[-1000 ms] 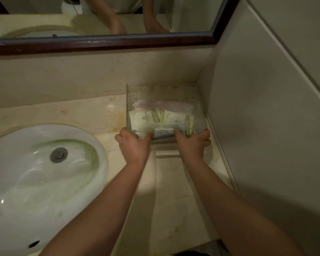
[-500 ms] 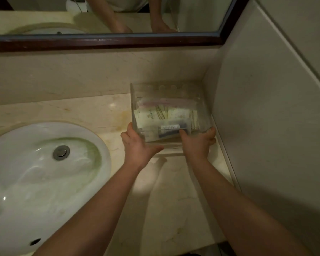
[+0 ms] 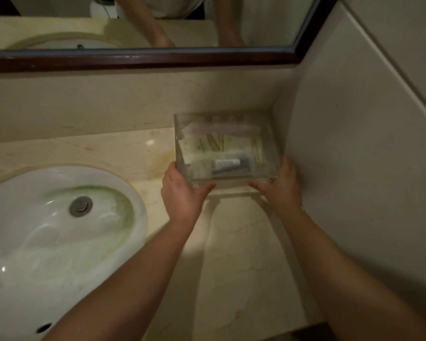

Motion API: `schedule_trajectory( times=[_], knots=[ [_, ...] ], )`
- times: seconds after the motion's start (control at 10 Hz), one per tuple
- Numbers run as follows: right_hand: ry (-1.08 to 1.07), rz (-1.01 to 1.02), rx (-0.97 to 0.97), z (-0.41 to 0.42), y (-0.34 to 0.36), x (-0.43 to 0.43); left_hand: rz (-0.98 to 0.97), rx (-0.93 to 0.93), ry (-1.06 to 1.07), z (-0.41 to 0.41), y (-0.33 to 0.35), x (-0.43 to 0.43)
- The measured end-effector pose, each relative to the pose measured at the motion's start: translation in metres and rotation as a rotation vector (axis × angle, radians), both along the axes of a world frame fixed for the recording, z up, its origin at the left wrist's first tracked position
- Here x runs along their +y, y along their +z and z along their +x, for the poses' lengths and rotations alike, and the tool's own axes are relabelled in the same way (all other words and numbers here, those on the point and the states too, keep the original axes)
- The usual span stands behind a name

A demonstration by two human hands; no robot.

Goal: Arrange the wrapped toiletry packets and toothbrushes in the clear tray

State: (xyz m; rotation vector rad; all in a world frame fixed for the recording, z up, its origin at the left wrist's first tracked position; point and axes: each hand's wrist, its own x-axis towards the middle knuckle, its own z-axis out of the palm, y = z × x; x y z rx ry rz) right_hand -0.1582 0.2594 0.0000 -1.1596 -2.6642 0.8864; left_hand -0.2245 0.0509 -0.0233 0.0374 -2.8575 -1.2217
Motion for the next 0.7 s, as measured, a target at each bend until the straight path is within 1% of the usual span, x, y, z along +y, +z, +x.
schedule_trajectory(
  times=[0.2,0.4,0.5,0.6,0.7],
  knots=[
    [-0.056,0.058,0.05,-0.01,-0.005,0.005,-0.003,0.025,0.063,-0.005,0.003,0.012],
    [-0.035,0.069,0.049,-0.008,-0.005,0.004,0.003,-0.008,0.06,-0.003,0.009,0.015],
    [-0.011,0.055,-0.031,-0.009,0.005,0.002,-0.001,-0.045,-0.008,-0.001,0.012,0.007],
    [0.041,0.01,-0.145,-0.014,0.02,0.007,0.03,-0.081,-0.022,0.004,0.011,-0.014],
    [0.107,-0.11,-0.112,-0.015,0.049,0.016,0.02,-0.058,0.064,0.037,0.008,-0.046]
  ],
)
